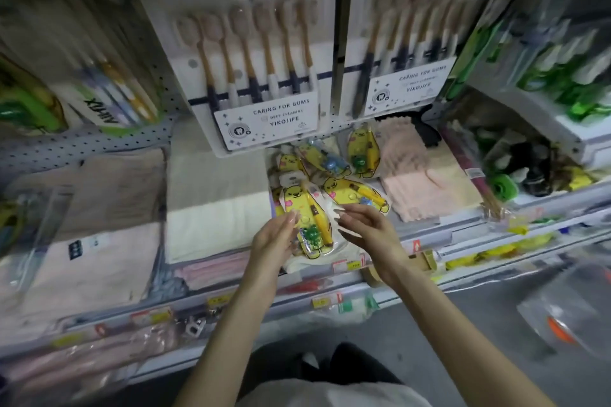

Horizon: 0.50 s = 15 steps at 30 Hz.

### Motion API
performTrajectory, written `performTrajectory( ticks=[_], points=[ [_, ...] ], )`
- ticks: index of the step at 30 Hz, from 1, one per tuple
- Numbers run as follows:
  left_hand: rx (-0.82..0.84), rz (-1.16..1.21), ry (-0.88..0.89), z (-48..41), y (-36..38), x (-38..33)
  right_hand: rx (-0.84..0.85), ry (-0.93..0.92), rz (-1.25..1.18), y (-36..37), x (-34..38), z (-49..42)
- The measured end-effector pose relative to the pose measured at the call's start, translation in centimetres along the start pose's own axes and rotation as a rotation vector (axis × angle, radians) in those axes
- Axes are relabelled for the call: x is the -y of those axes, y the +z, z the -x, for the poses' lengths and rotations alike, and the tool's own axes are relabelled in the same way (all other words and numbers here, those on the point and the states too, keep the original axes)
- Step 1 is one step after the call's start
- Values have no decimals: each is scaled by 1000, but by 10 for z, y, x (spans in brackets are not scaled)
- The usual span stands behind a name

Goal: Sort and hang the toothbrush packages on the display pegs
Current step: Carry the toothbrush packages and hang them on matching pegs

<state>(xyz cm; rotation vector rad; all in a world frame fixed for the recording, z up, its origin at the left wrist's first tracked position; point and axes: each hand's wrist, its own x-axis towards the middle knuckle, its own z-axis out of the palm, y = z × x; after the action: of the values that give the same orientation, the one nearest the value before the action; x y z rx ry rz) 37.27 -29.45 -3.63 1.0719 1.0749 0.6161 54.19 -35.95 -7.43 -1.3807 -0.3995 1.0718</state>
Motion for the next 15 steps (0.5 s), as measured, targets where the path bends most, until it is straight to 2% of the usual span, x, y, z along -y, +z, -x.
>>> performTrajectory(
  ticks=[5, 9, 15],
  points=[
    [-55, -80, -18, -6, 11, 21, 7, 65, -19, -13, -11, -17],
    [-68, -209, 50, -19, 17, 27, 55, 132, -29, -18, -15, -39],
    [-128, -156, -10, -33, 31, 34, 109, 170, 111, -12, -19, -72]
  ],
)
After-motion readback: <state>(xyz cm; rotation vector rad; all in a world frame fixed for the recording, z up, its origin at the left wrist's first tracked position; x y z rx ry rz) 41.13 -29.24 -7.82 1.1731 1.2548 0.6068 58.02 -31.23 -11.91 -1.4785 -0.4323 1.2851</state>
